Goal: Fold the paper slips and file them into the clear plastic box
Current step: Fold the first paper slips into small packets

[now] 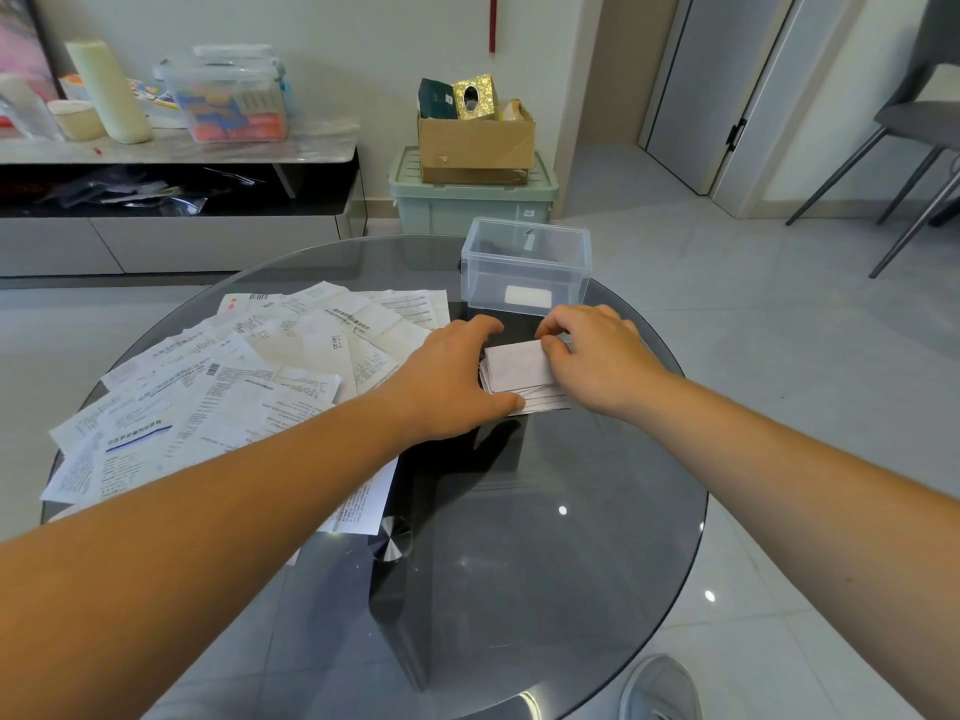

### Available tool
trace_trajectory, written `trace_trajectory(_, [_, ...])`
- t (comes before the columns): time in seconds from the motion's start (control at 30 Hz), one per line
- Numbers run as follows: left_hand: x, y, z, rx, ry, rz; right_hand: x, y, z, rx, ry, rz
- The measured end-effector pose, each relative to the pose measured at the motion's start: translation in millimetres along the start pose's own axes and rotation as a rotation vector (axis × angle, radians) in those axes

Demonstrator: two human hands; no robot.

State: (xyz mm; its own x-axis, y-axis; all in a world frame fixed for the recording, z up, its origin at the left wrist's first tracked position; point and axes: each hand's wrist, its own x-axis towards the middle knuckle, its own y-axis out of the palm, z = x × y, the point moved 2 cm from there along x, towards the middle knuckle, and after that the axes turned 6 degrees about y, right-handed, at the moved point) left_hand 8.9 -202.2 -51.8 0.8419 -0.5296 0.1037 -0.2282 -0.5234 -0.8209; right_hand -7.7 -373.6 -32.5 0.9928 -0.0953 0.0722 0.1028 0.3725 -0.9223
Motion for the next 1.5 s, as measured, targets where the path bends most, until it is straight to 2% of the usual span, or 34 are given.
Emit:
trace_trajectory(0.5, [-3.2, -13.6, 3.0, 0.035, 0.04, -0.084, -1.5, -4.0, 1.3, 0.183, -0.044, -0.098])
trace_trajectory(0.77, [-5.3, -13.0, 2.9, 0.036, 0.034, -0.069, 0.5, 0.3, -2.2, 0.22, -0.077, -0.09])
trace_trajectory(0.87, [-4.1, -8.6, 2.1, 0.043, 0.026, -0.052, 0.6, 1.0, -3.5, 0.242, -0.097, -0.039])
trace_trajectory(1.03, [0.4, -2.2, 0.1, 0.078, 0.034, -0.048, 0.5, 2.7, -2.5, -0.075, -0.244, 0.122])
trace_trajectory(1.17, [6.0, -1.7, -0.5, 0.13, -0.017, 0.002, -0.8, 5.7, -5.5, -0.267, -0.301, 0.149])
trace_trajectory(1.37, [10.5, -7.4, -7.3, 0.163, -0.05, 0.163, -1.6, 3.5, -1.9, -0.271, -0.33, 0.176])
trace_trajectory(1.5, [11.8, -9.9, -10.0, 0.138, -0.061, 0.2, -1.3, 3.8, 2.4, -0.295, -0.335, 0.221])
